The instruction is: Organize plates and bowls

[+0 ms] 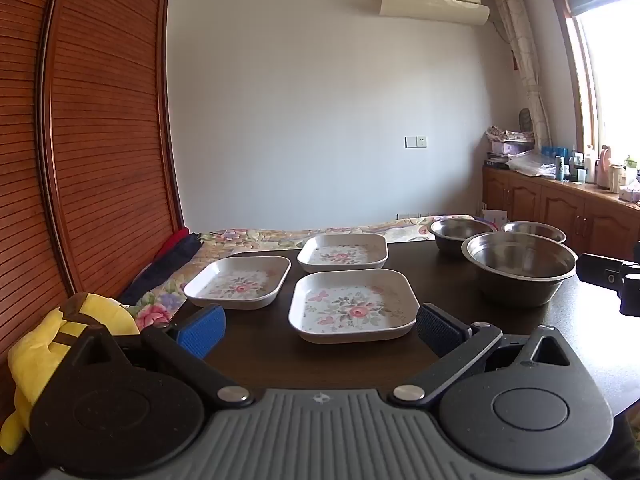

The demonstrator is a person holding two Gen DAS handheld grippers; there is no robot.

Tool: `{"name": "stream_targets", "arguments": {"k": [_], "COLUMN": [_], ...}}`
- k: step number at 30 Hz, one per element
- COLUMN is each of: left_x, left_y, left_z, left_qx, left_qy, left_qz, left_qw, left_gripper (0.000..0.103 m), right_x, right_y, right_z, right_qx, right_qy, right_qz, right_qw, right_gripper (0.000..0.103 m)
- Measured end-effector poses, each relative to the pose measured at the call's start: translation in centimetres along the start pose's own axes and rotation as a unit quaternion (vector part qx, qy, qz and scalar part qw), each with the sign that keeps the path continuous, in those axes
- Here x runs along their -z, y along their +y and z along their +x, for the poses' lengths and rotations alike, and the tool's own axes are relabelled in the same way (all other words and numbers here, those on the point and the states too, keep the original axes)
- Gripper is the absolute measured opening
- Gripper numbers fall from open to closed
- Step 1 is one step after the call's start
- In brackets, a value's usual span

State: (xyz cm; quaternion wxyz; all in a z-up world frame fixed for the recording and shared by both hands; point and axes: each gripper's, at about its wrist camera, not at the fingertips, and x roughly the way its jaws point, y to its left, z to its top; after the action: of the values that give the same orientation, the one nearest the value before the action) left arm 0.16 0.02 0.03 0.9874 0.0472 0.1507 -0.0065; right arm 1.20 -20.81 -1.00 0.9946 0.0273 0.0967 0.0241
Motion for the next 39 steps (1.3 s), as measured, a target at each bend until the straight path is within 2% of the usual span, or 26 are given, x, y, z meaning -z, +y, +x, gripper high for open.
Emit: {"name": "stream_targets", "arguments": {"k": [39], "left_x": [0.09], "left_y": [0.09], "left_z": [-0.09], "left_qx": [-0.002], "left_qy": [-0.003], "left_qz": [0.003], "left_qw": [1.0000], "left_gripper": [0.103], "right_x": [0.38], "right_y": [-0.51], "right_z": [0.04], "right_qx": [0.003], "right_qy": [0.000], "right_qz": [0.001], "right_qw": [1.000], "right_gripper": [0.103]}}
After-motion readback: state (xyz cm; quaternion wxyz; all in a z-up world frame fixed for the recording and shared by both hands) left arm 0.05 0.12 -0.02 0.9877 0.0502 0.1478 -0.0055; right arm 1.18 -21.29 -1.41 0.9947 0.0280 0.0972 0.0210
